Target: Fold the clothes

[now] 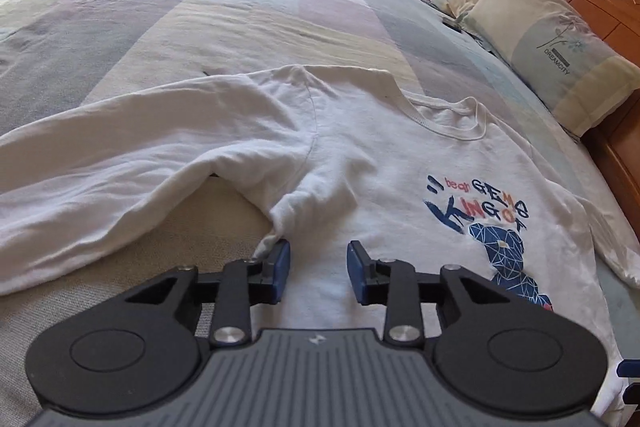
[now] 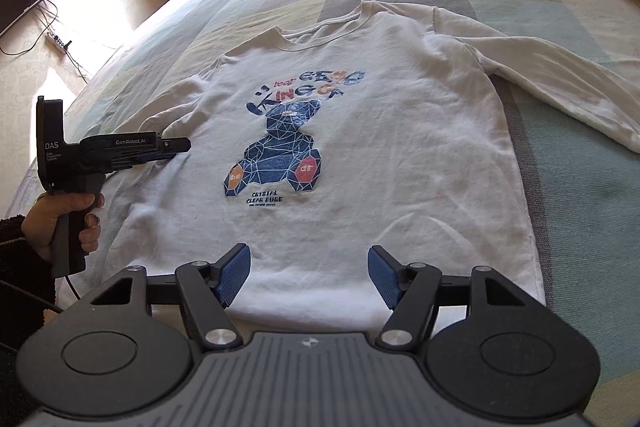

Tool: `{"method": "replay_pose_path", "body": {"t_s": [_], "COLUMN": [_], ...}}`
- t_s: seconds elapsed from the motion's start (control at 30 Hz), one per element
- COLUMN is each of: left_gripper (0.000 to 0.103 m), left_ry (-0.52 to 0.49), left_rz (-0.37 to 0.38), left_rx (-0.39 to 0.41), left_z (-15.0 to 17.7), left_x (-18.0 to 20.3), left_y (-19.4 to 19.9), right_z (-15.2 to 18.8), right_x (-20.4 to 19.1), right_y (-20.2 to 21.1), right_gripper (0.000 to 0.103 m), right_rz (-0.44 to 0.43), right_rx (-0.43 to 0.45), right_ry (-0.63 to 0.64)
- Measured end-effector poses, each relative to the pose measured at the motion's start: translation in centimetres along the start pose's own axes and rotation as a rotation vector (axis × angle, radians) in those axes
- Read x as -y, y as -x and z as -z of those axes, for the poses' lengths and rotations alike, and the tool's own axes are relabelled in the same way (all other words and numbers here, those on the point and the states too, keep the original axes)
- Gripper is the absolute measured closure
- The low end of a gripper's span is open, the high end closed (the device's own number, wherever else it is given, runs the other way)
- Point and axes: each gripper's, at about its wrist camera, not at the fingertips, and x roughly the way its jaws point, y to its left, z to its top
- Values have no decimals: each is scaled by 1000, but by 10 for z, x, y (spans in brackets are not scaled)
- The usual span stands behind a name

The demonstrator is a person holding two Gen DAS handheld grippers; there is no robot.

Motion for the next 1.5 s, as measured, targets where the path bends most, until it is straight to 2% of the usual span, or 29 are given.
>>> {"method": "replay_pose_path", "body": {"t_s": [0.03, 0.1, 0.17, 0.23, 0.3, 0.43, 0.53, 0.67, 0.77, 0.87, 1.03, 1.2, 1.3, 1.4, 1.43, 1.5], "left_gripper": [67, 54, 50, 41, 34, 32, 28, 25, 22, 21, 21, 21, 21, 21, 21, 21], "left_ry": [-5, -41, -84, -130, -177, -274, -364, -463, -495, -505, -558, -637, -697, -730, -740, -771], "left_rz": [-11, 10, 46, 73, 74, 59, 54, 88, 164, 257, 338, 357, 331, 309, 301, 270], "left_rx": [-3, -1, -6, -16, -30, -59, -63, -71, -132, -186, -245, -279, -263, -247, -242, -226], "left_z": [-1, 3, 11, 21, 33, 50, 60, 73, 85, 100, 129, 145, 149, 151, 151, 153], "left_x": [0, 5, 14, 24, 35, 54, 68, 85, 96, 106, 133, 157, 167, 173, 175, 180], "left_y": [4, 18, 31, 42, 52, 68, 84, 106, 114, 115, 103, 86, 80, 78, 77, 76], "right_z": [2, 9, 13, 15, 16, 16, 20, 29, 37, 46, 50, 53, 58, 55, 54, 48], "right_x": [5, 18, 29, 34, 29, 8, -17, -43, -52, -55, -54, -50, -48, -47, -46, -42], "right_y": [4, 12, 16, 17, 18, 18, 15, 4, -5, -16, -23, -26, -24, -22, -22, -21], "right_gripper": [32, 32, 32, 32, 32, 32, 32, 34, 35, 36, 37, 37, 46, 69, 82, 84], "right_rz": [13, 41, 68, 90, 73, 8, -74, -183, -256, -264, -222, -230, -205, -162, -146, -150], "right_rx": [5, 14, 17, 13, 10, 2, -40, -138, -218, -251, -224, -216, -181, -148, -137, -135], "right_ry": [-12, -44, -58, -46, 19, 191, 380, 586, 687, 760, 880, 978, 1028, 1016, 1004, 955]}}
